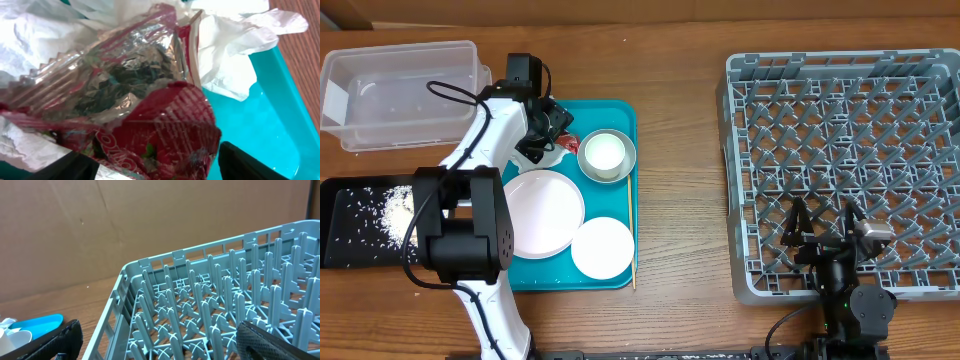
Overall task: Sort waste into correct bins and load items into the dishwasher
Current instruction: 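Grasp the red wrapper and tissue on the teal tray with the left gripper, then carry the wrapper and tissue left and drop them into the clear bin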
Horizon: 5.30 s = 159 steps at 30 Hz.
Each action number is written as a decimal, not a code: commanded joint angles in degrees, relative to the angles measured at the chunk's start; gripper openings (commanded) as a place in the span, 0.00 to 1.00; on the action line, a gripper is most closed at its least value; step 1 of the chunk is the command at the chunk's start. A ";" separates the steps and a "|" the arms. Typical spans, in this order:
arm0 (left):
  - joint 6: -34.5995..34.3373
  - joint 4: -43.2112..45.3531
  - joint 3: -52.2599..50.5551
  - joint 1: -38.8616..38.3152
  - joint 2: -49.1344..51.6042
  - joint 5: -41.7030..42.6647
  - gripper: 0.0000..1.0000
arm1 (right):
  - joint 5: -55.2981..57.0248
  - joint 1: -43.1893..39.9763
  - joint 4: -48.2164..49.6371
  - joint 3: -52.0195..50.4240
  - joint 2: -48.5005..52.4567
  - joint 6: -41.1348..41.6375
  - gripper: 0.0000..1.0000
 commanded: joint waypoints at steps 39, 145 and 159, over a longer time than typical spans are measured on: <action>7.61 -4.52 9.46 -0.02 -13.14 9.60 0.04 | 0.33 -0.15 0.44 -0.59 -0.37 -0.24 1.00; 12.24 -0.20 13.03 -1.20 5.01 -12.72 0.04 | 0.33 -0.15 0.44 -0.59 -0.37 -0.24 1.00; 16.63 10.19 17.20 4.22 -9.16 -36.94 0.04 | 0.33 -0.15 0.44 -0.59 -0.37 -0.24 1.00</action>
